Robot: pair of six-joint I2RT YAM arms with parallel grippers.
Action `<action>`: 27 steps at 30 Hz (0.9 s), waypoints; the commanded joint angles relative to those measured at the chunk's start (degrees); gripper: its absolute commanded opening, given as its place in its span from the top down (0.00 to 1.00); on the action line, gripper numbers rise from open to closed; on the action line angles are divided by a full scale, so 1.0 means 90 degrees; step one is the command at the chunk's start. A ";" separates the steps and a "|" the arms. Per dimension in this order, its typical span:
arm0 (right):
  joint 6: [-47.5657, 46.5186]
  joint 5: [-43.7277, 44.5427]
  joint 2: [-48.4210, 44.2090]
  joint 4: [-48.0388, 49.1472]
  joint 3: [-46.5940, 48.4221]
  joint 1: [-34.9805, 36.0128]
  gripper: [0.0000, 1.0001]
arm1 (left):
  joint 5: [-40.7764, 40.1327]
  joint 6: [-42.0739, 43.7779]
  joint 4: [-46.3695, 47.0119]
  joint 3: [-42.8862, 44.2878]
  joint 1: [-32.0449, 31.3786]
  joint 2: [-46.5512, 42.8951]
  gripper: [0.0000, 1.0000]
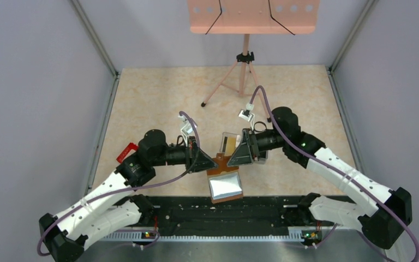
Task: Put the credit cards into the card holder
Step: Open the card holder at the center of the board.
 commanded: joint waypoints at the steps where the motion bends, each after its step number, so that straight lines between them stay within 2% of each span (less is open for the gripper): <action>1: 0.0096 0.0008 0.0106 0.0489 -0.0114 0.0171 0.79 | 0.0105 -0.0170 0.0499 0.0260 0.0007 -0.0016 1.00; 2: 0.0130 0.0026 0.0103 0.0527 -0.0116 0.0170 0.95 | 0.0079 -0.0147 0.0447 0.0264 0.0007 -0.0028 1.00; 3: 0.0145 0.0046 0.0108 0.0527 -0.0103 0.0173 1.00 | 0.0016 -0.0098 0.0362 0.0275 0.0007 -0.0054 0.99; 6: 0.0130 0.0112 0.0084 0.0506 -0.0060 0.0173 1.00 | -0.0165 -0.0011 0.0218 0.0273 0.0007 -0.0167 0.97; 7: 0.0125 0.0144 0.0087 0.0485 -0.0044 0.0169 1.00 | -0.0269 0.0009 0.0154 0.0285 0.0007 -0.0190 0.87; 8: 0.0104 0.0251 0.0087 0.0416 -0.0019 0.0170 1.00 | -0.0409 0.0045 -0.0028 0.0344 0.0007 -0.0210 0.74; 10: 0.0008 0.0525 0.0085 0.0184 0.0041 0.0170 1.00 | -0.0706 0.0176 -0.0446 0.0461 0.0007 -0.0249 0.56; 13: -0.0091 0.1054 0.0083 -0.0163 0.0093 0.0169 1.00 | -0.1451 0.0198 -0.1080 0.0540 0.0007 -0.0414 0.41; 17: 0.0123 0.1414 0.0043 -0.0201 -0.0064 -0.0029 1.00 | -0.2240 0.0194 -0.1992 0.0607 0.0007 -0.0618 0.39; 20: 0.0388 0.1588 -0.0068 -0.0114 -0.0207 -0.0225 1.00 | -0.2461 0.0093 -0.2435 0.0541 0.0007 -0.0681 0.42; 24: 0.0740 0.1688 -0.0205 0.0101 -0.0370 -0.0382 1.00 | -0.2276 -0.0266 -0.2682 0.0365 0.0007 -0.0531 0.55; 27: 0.0900 0.1711 -0.0225 0.0221 -0.0448 -0.0387 1.00 | -0.1954 -0.0598 -0.2353 0.0115 0.0003 -0.0346 0.65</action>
